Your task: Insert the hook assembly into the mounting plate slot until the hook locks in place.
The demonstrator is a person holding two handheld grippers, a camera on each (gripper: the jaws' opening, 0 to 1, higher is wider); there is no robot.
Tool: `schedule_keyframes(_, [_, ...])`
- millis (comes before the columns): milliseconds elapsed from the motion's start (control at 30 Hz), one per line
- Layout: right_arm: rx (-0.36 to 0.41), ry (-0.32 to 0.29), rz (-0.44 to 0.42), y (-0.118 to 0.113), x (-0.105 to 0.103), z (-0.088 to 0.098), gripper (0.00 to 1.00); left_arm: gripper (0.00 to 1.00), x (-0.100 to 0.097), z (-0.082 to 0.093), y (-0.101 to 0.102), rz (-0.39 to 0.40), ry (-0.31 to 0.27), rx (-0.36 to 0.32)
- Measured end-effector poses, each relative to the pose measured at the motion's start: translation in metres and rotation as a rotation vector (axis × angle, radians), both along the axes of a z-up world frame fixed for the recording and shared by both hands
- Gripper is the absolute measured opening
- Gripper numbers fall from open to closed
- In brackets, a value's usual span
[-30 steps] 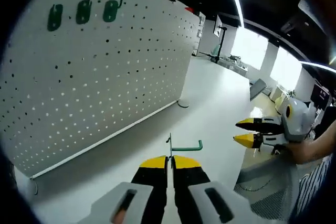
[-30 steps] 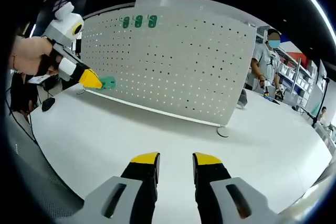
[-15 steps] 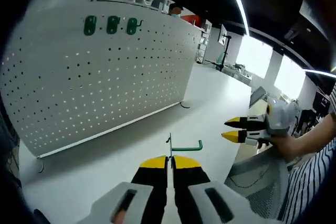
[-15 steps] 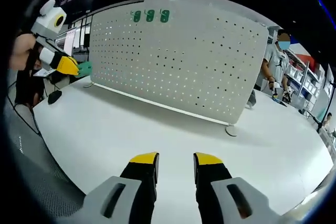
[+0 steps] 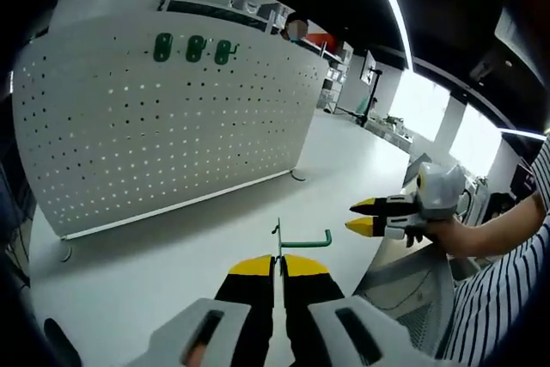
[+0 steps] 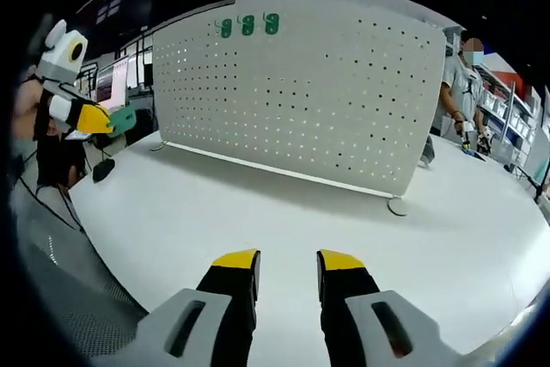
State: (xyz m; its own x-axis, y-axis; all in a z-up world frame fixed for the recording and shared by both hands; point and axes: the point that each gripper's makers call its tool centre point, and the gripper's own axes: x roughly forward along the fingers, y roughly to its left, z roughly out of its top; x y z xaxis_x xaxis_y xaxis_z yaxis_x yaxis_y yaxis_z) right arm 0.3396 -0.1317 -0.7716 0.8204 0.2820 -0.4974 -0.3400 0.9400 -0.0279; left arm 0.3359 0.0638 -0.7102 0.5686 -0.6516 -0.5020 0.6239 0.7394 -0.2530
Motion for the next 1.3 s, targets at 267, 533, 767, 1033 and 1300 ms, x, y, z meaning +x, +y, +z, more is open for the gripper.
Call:
schedule_keyframes(267, [0.307,0.013,0.027,0.058,0.003,0.052,0.24,0.02,-0.001,0.005,-0.001,0.013,0.001,-0.02])
schedule_keyframes(533, [0.759,0.134,0.15,0.137,-0.006,0.1,0.22,0.02,0.001,0.012,0.002,0.048,-0.022,-0.052])
schedule_keyframes(767, [0.657,0.162,0.203,0.16,-0.003,0.088,0.17,0.02,0.002,0.017,0.001,0.053,-0.044,-0.073])
schedule_keyframes(1033, [1.021,0.366,0.021,0.165,0.005,0.076,0.08,0.02,0.002,0.013,0.002,0.055,-0.041,-0.082])
schedule_keyframes(1300, [1.083,0.43,0.047,0.177,0.005,0.076,0.07,0.02,0.004,0.011,0.004,0.054,-0.041,-0.076])
